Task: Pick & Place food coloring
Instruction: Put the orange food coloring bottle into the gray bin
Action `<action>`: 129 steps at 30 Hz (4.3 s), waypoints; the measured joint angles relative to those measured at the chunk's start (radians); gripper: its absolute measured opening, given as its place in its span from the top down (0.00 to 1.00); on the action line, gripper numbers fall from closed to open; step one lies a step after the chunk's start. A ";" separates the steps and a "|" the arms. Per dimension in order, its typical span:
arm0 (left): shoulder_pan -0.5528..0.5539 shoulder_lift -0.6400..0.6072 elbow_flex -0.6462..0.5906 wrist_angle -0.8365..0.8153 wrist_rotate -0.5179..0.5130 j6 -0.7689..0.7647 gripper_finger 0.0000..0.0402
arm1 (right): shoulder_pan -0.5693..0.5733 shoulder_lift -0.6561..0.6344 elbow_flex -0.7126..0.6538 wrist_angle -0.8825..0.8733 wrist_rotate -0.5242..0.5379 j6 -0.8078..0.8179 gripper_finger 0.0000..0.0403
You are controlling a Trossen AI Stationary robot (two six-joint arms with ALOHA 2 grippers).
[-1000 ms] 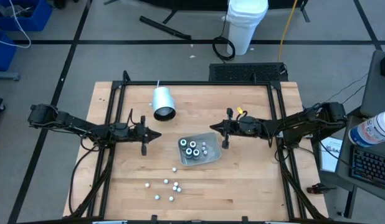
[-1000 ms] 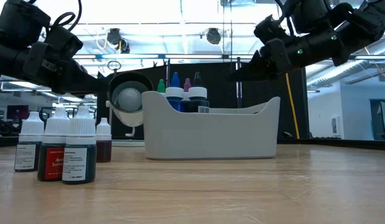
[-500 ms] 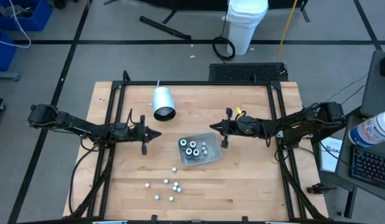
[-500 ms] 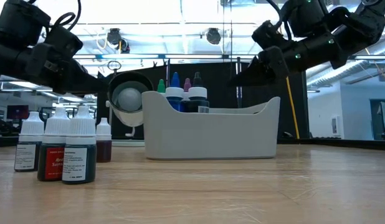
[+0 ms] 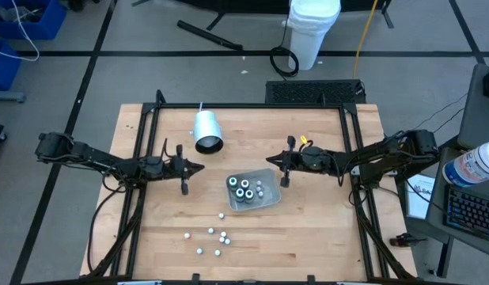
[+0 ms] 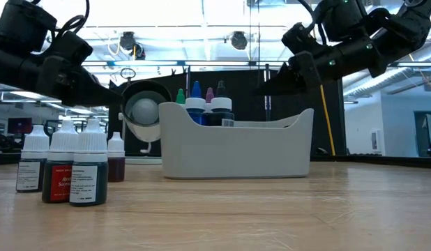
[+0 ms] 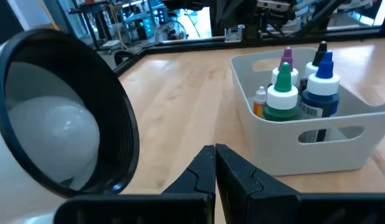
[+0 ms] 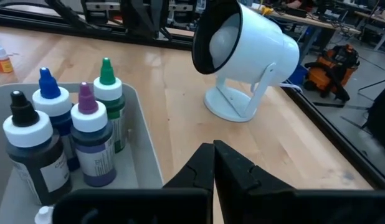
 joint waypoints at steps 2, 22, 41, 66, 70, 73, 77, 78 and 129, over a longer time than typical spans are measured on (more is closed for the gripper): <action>0.000 0.000 0.000 0.000 0.000 -0.027 0.95 | 0.000 0.000 0.000 -0.001 0.000 0.000 1.00; 0.000 0.000 0.000 0.010 -0.009 -0.002 0.95 | -0.001 0.000 0.000 -0.001 0.001 0.006 1.00; 0.000 0.000 0.000 -0.001 -0.008 0.004 0.95 | -0.001 0.000 -0.001 -0.001 -0.002 0.023 1.00; -0.001 0.000 0.000 0.000 0.045 -0.002 0.95 | -0.002 -0.001 -0.001 0.049 0.146 0.121 1.00; 0.000 0.000 0.000 0.000 0.040 -0.002 0.95 | -0.002 -0.001 -0.001 0.019 0.072 0.181 1.00; 0.000 0.000 0.000 0.002 0.040 -0.007 0.95 | -0.013 -0.001 -0.001 0.003 0.076 0.207 1.00; -0.002 0.000 0.000 0.002 0.054 -0.050 0.95 | -0.034 -0.001 -0.001 -0.012 0.074 0.226 1.00; -0.001 0.000 0.000 0.002 0.054 -0.064 0.95 | -0.037 -0.001 -0.001 -0.019 0.072 0.227 1.00; -0.001 0.000 0.000 0.001 0.001 -0.198 0.95 | 0.067 -0.001 -0.001 -0.125 0.230 0.207 1.00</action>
